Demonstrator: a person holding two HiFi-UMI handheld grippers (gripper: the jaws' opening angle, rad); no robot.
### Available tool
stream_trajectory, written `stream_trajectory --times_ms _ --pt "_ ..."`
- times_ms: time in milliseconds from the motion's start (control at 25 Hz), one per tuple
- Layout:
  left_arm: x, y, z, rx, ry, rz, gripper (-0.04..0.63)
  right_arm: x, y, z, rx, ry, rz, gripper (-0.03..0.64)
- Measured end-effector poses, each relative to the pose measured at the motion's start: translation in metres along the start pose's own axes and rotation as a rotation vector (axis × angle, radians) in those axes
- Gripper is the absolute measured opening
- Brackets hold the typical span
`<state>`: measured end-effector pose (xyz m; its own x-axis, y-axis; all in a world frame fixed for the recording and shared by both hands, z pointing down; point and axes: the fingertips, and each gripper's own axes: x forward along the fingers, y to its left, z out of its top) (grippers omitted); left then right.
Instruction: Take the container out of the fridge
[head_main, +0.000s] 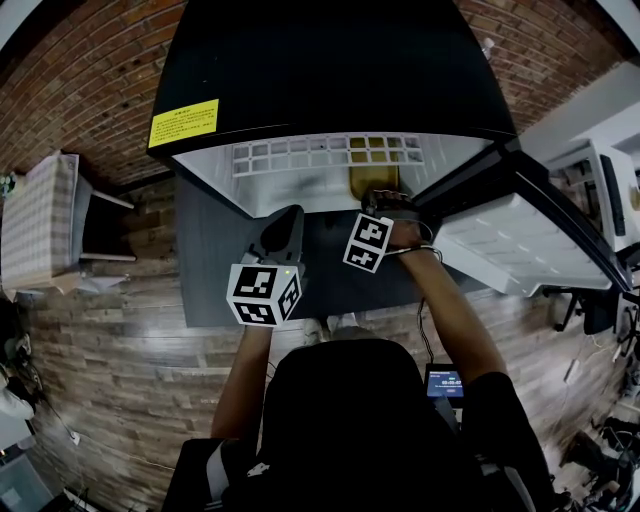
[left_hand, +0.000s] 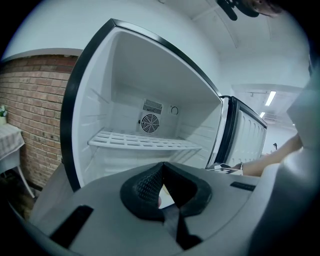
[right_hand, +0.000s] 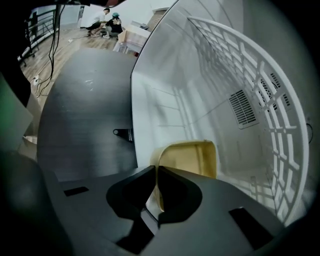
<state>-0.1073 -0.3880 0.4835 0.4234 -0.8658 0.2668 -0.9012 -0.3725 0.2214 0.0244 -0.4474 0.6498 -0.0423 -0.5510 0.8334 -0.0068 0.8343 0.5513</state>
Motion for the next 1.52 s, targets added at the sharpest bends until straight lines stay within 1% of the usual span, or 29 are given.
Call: stream_trajectory --times_ms 520,880,1160,1520 --pt "-0.034 -0.019 0.0 0.027 -0.018 -0.029 0.012 -0.04 0.017 0.006 0.045 -0.021 -0.014 0.051" --pt "-0.063 -0.029 -0.001 0.045 -0.032 -0.052 0.012 -0.07 0.037 0.014 0.036 -0.02 -0.024 0.052" --pt "-0.083 -0.036 -0.002 0.057 -0.041 -0.077 0.012 -0.095 0.05 0.022 0.084 -0.029 -0.031 0.051" --pt "-0.113 -0.048 -0.008 0.067 -0.056 -0.113 0.013 -0.123 0.076 0.026 0.109 -0.019 -0.043 0.051"
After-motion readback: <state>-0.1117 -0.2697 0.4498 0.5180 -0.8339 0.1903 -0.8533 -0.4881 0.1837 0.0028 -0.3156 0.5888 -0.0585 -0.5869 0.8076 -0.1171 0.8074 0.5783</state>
